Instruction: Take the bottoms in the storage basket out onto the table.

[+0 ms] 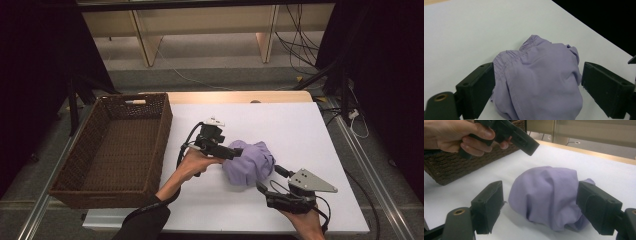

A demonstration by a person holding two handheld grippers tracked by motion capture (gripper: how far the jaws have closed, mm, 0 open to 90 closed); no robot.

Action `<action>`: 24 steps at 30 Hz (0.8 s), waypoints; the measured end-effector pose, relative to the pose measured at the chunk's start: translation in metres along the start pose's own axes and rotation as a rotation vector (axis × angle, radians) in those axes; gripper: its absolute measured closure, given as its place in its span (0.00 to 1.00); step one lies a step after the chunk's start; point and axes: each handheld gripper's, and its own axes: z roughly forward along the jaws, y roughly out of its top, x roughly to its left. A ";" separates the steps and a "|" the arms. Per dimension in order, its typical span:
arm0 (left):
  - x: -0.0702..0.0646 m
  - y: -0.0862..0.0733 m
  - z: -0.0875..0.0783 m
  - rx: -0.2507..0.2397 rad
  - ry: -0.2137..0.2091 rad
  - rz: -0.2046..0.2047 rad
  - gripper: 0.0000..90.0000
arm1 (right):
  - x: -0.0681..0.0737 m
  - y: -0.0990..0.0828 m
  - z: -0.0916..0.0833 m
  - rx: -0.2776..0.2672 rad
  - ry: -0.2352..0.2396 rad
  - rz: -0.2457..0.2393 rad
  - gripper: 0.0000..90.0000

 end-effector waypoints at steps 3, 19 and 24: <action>0.003 -0.002 -0.003 -0.004 0.008 -0.004 0.12 | 0.001 0.000 0.000 0.001 0.004 -0.003 0.26; 0.005 -0.005 -0.017 -0.054 0.013 -0.007 0.11 | 0.001 0.000 0.000 -0.002 0.004 -0.002 0.25; 0.005 -0.007 -0.022 -0.084 0.013 0.000 0.09 | 0.001 0.000 0.000 -0.001 0.004 -0.002 0.25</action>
